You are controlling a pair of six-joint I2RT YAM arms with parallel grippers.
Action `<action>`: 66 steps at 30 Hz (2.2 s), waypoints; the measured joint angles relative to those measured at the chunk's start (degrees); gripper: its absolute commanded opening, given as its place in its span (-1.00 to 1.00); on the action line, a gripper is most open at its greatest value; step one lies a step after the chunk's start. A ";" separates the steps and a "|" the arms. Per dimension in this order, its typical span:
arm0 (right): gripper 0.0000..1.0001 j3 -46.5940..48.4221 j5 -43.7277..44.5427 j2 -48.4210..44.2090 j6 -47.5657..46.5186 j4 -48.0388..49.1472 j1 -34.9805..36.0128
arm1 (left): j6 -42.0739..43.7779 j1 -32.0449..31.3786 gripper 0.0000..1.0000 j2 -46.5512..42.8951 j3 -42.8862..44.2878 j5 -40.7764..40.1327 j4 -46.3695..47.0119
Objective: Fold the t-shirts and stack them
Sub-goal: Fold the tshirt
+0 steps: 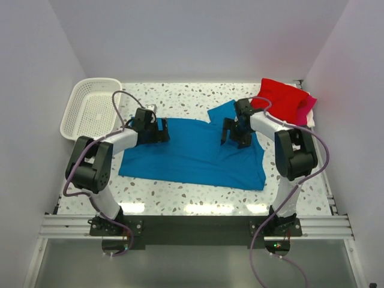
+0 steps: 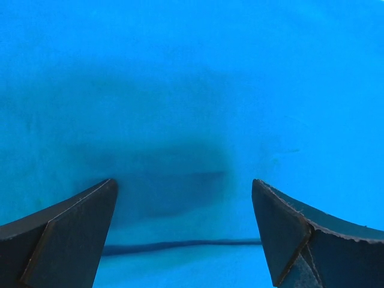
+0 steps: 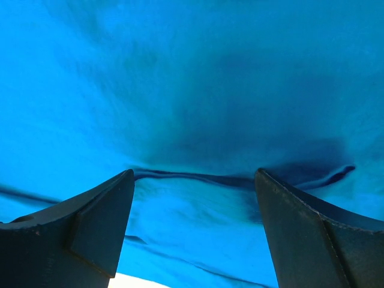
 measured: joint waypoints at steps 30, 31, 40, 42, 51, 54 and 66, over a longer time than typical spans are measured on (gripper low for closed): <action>0.72 -4.00 2.47 -9.46 -0.81 -8.52 -0.02 | -0.07 0.04 1.00 -5.86 -4.74 -0.04 -2.47; 0.72 0.48 2.84 -8.24 -1.46 -10.01 -0.15 | 0.04 0.09 1.00 -4.37 -1.88 -0.44 -4.31; 0.66 34.10 6.47 9.09 -6.38 -11.43 -1.90 | 0.90 1.81 1.00 -0.07 11.98 -2.10 -10.86; 0.65 37.62 7.91 13.51 -6.99 -11.10 -2.03 | 1.16 2.14 1.00 -0.07 12.00 -2.32 -11.87; 0.56 38.66 11.76 18.82 -8.41 -6.10 -2.05 | 1.49 3.02 1.00 -1.86 9.20 -3.26 -15.43; 0.52 40.37 12.85 19.43 -9.05 -4.39 -2.05 | 1.44 3.15 1.00 -2.62 9.20 -3.61 -16.09; 0.39 41.51 15.76 25.53 -11.52 -0.70 -3.10 | 1.53 3.15 1.00 -5.55 9.20 -3.80 -18.62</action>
